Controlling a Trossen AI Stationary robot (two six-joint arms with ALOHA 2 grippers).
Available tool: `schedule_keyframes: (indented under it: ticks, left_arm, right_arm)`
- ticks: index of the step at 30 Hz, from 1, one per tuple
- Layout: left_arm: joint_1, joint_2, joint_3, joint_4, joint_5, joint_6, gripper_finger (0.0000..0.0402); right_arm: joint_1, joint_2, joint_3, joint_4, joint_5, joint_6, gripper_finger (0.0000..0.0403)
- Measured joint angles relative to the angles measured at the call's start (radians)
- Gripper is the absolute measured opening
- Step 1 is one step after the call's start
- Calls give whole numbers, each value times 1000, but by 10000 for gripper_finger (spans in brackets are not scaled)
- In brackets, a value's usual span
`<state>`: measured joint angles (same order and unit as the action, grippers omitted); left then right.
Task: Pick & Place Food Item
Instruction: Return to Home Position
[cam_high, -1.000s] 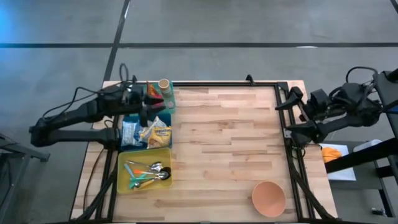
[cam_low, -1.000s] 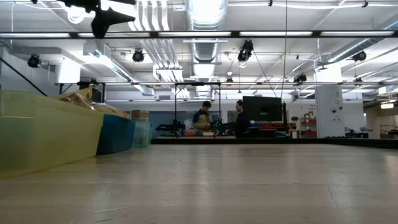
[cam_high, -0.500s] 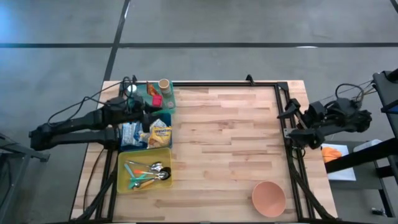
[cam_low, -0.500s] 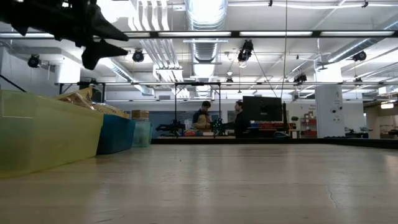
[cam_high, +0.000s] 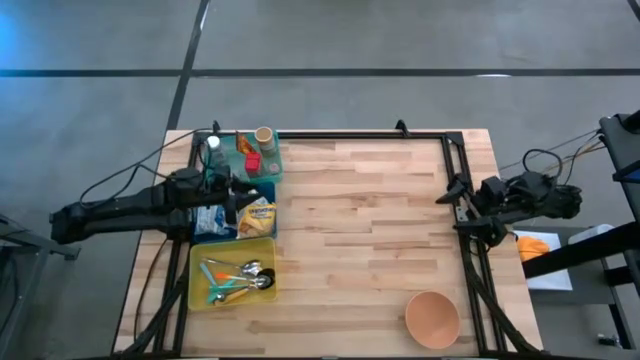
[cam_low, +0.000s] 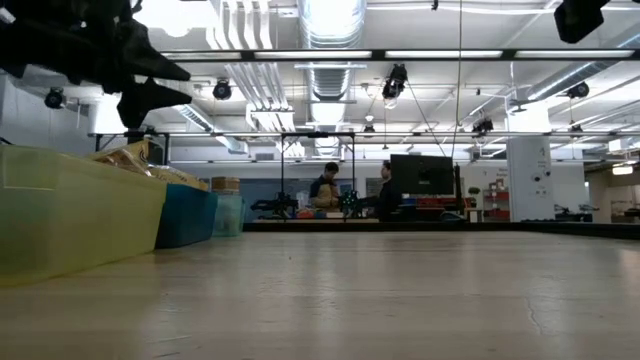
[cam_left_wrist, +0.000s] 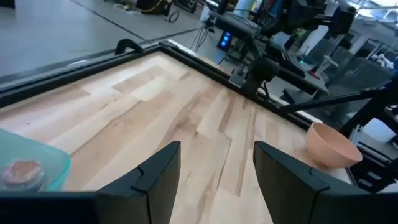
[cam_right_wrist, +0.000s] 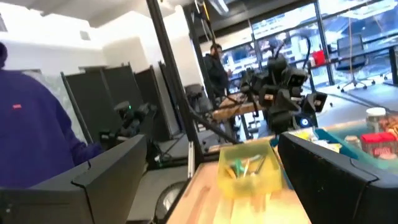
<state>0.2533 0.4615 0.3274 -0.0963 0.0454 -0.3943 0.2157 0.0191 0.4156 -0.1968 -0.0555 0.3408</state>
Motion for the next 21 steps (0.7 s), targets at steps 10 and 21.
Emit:
schedule_keyframes:
  ticks: [10, 21]
  left_arm:
    - [-27, -214, -146, 5, -37, -26, 208]
    - [-29, -335, -252, 3, -57, -51, 208]
  right_arm:
    - [0, -13, -10, 7, 2, -34, 359]
    - [0, -18, -96, 0, 5, -80, 359]
